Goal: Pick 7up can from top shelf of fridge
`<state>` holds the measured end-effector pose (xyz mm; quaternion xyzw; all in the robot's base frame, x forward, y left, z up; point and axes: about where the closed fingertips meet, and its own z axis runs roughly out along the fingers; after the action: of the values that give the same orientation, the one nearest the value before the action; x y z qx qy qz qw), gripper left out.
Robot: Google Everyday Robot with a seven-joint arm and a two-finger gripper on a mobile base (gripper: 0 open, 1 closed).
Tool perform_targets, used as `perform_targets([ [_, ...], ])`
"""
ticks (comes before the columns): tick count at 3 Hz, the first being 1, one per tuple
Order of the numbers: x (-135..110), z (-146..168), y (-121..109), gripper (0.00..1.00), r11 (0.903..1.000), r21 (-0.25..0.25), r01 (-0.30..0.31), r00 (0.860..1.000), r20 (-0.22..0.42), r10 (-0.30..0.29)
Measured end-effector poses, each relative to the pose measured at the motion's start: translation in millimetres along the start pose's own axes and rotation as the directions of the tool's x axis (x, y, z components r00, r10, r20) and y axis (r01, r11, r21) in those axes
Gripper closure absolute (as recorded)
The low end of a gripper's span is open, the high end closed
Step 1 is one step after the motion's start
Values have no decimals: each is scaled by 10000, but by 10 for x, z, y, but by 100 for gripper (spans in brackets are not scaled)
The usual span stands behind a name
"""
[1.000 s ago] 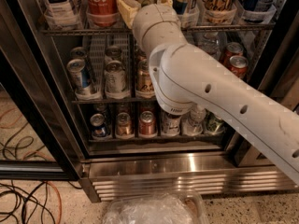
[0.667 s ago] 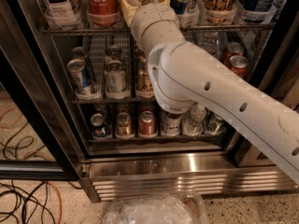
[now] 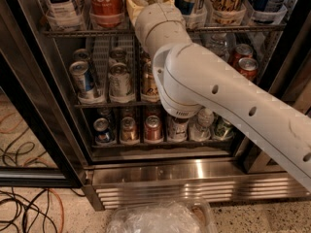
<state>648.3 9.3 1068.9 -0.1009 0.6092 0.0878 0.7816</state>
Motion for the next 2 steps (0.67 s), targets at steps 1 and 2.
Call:
perform_targets([
  [1,0,0,0,100,10000,0,0,10000,0,0],
  [2,0,0,0,100,10000,0,0,10000,1,0],
])
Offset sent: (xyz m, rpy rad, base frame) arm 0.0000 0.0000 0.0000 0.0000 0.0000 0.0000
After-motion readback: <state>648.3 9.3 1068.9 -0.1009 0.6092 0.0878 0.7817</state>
